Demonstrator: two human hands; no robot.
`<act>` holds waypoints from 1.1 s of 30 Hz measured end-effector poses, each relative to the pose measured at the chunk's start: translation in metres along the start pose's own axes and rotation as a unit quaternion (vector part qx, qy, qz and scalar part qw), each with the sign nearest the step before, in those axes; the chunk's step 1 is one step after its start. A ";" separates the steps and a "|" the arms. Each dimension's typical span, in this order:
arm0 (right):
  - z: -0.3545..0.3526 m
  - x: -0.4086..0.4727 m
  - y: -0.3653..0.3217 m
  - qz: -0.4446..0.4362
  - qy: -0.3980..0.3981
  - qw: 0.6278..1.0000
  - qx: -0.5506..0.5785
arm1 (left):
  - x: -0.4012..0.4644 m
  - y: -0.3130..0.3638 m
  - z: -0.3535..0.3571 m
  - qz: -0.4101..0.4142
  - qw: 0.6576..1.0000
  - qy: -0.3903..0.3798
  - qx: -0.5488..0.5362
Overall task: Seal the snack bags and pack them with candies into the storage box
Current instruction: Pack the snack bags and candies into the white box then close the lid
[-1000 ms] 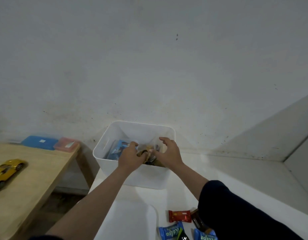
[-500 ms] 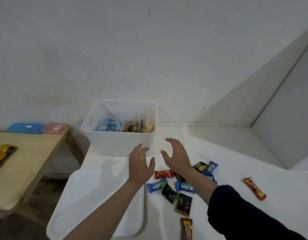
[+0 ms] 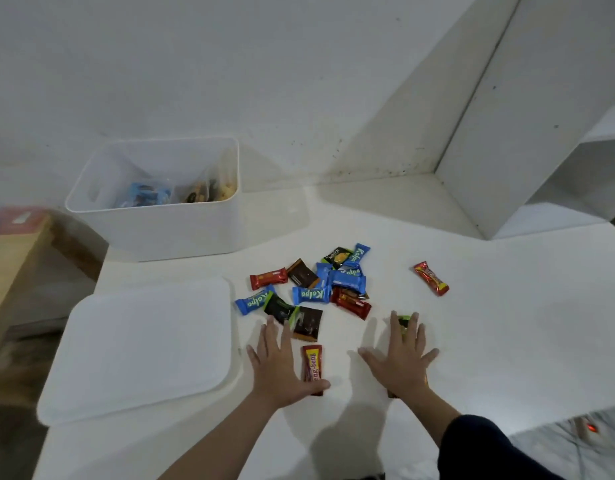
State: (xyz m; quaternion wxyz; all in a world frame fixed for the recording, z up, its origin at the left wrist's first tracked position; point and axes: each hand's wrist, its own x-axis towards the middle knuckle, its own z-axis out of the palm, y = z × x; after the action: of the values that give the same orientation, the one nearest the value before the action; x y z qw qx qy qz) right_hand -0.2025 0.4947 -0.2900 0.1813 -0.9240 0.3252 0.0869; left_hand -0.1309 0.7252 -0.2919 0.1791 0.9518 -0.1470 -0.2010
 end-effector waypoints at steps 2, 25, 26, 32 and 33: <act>-0.001 0.000 0.015 0.003 -0.015 1.000 -0.002 | 0.000 0.002 0.004 -0.037 0.999 -0.016 0.033; -0.028 0.160 0.046 -0.125 0.040 0.991 0.000 | 0.083 0.056 0.011 -0.077 0.984 0.158 0.038; -0.028 0.162 0.045 -0.128 0.043 0.991 -0.004 | 0.085 0.060 0.014 -0.076 0.983 0.162 0.044; -0.020 0.151 0.035 -0.277 0.031 0.960 -0.013 | 0.088 0.072 0.024 -0.085 0.974 0.201 0.058; -0.016 0.148 0.026 -0.293 0.029 0.956 -0.011 | 0.088 0.073 0.024 -0.085 0.970 0.219 0.057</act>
State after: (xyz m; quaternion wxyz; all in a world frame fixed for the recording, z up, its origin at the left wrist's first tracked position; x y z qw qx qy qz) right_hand -0.1033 0.3856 -0.3236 0.1793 -0.9828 0.0444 0.0063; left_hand -0.0791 0.6224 -0.3120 0.1347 0.9903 -0.0345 0.0064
